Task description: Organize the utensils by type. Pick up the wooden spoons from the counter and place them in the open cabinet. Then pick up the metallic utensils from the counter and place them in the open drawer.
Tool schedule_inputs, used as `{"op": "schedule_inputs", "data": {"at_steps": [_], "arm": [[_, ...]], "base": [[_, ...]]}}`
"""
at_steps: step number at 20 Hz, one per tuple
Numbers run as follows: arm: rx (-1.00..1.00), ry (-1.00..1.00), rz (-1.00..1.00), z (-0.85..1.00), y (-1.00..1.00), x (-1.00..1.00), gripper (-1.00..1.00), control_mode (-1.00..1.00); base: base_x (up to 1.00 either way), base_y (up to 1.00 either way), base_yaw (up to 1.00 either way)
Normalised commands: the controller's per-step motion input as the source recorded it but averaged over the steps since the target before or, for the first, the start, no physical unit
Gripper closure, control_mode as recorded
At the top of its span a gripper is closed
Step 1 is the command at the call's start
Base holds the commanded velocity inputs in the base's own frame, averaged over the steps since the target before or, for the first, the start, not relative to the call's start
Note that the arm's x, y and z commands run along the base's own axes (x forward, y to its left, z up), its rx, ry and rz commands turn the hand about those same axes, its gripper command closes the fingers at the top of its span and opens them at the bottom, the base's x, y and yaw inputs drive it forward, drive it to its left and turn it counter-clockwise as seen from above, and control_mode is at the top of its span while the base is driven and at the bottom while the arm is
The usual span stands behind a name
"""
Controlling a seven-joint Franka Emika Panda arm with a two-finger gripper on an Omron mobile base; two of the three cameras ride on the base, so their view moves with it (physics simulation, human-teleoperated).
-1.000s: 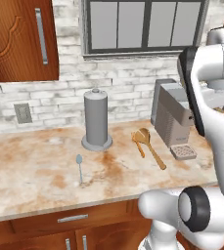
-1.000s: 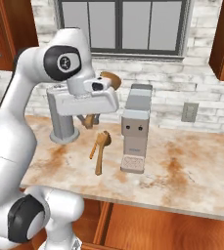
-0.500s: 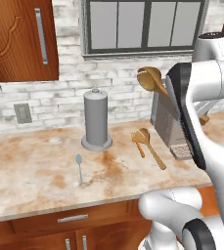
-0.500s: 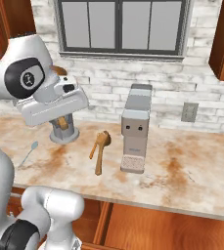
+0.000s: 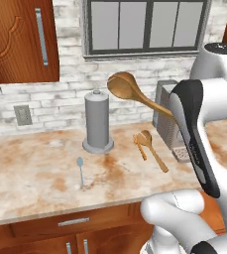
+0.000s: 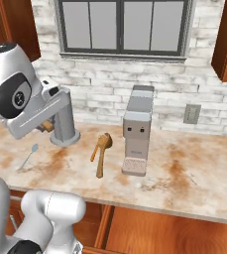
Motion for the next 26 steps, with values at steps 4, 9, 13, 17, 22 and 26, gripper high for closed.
{"op": "schedule_inputs", "data": {"at_steps": [4,9,13,17,22,26], "arm": [[0.05,0.05,0.1,0.0,0.0,0.0,1.0,-1.0],[0.08,0.0,0.05,0.0,0.0,0.0,1.0,-1.0],[0.0,-0.05,0.0,-0.02,0.0,0.0,1.0,-1.0],[0.0,-0.05,0.0,0.0,0.0,0.0,1.0,-1.0],[0.0,0.0,0.0,0.0,0.0,0.0,1.0,-1.0],[0.0,0.0,0.0,0.0,0.0,0.0,1.0,-1.0]], "base": [[0.0,0.0,0.0],[0.0,0.0,0.0],[0.0,0.0,0.0],[0.0,0.0,0.0],[0.0,0.0,0.0],[0.0,0.0,0.0]]}}
